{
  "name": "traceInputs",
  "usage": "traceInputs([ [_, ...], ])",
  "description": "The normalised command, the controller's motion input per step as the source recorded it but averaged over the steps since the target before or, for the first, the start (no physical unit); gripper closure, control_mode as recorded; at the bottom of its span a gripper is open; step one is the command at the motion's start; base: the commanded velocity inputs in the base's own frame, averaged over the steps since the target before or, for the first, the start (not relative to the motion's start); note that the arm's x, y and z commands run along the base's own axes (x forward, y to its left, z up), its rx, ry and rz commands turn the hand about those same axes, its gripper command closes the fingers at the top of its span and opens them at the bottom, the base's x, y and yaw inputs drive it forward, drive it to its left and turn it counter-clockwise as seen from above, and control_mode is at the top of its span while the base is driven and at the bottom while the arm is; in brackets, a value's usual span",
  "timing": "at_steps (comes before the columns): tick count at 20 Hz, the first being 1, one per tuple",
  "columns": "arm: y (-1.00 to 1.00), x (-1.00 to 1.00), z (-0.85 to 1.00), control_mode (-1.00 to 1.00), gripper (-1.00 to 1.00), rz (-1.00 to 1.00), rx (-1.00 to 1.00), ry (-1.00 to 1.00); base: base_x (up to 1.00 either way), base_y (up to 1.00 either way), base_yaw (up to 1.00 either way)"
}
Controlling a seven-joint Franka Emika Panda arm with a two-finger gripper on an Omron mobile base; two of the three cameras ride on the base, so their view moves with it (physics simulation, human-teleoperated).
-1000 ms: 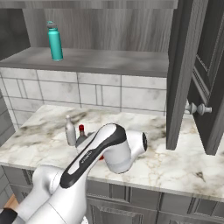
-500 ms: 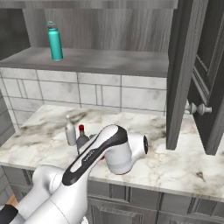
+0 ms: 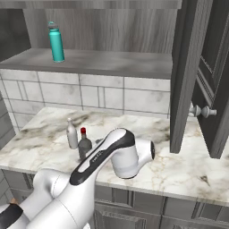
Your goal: Sort all alcoholic drinks to one cabinet, and non-alcoholic drinks to the other.
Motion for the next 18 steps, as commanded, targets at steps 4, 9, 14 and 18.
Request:
traceInputs([
  [4, -0.06, 0.11, -0.16, -1.00, -1.00, 0.00, 0.00, 0.00, 0.00, 0.00, 0.00],
  [9, -0.07, 0.14, -0.13, -1.00, -1.00, 0.00, 0.00, 0.00, 0.00, 0.00, 0.00],
  [14, -0.07, 0.15, -0.14, -1.00, -1.00, 0.00, 0.00, 0.00, 0.00, 0.00, 0.00],
  [18, -0.04, 0.13, -0.18, -1.00, -1.00, 0.00, 0.00, 0.00, 0.00, 0.00, 0.00],
])
